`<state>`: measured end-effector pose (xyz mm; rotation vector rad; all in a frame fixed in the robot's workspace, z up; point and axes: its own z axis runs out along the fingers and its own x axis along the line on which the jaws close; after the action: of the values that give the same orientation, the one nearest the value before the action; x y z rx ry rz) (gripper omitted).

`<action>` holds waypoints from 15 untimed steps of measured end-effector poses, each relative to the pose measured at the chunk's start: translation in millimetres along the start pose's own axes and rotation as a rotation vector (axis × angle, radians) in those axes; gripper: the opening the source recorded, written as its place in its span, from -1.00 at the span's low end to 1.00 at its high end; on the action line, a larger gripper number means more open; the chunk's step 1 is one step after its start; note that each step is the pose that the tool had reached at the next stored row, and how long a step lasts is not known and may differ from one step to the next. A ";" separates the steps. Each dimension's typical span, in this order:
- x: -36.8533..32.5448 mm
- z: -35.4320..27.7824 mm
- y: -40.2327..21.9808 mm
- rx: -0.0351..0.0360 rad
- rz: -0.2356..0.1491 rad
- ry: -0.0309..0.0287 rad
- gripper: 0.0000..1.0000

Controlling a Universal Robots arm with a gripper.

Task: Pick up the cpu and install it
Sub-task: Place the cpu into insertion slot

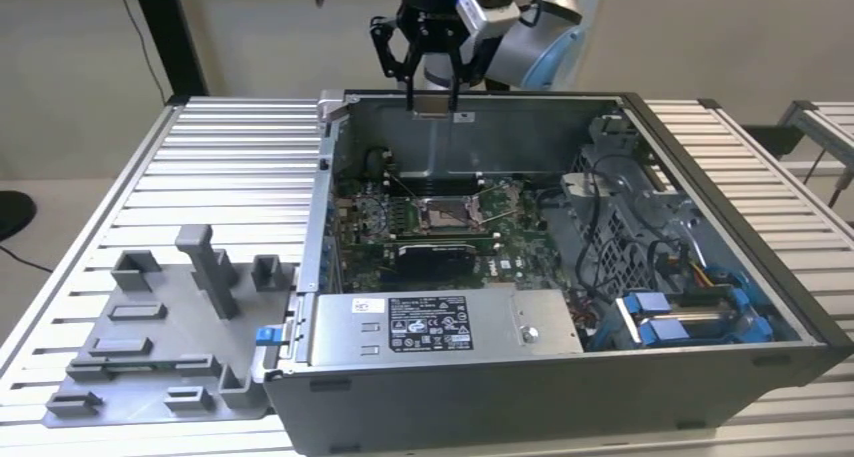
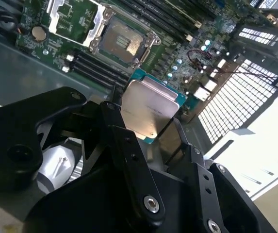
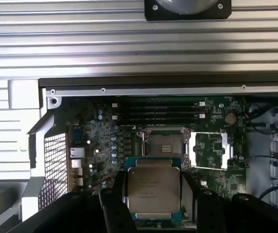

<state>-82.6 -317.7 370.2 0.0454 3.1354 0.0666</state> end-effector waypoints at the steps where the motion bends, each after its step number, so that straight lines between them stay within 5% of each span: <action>1: 0.0 1.8 -0.1 0.0000 0.000 0.0000 -1.00; 15: 0.0 27.3 -1.2 0.0000 0.000 0.0000 -1.00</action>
<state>-82.5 -317.8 342.8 0.0448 3.1354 0.0666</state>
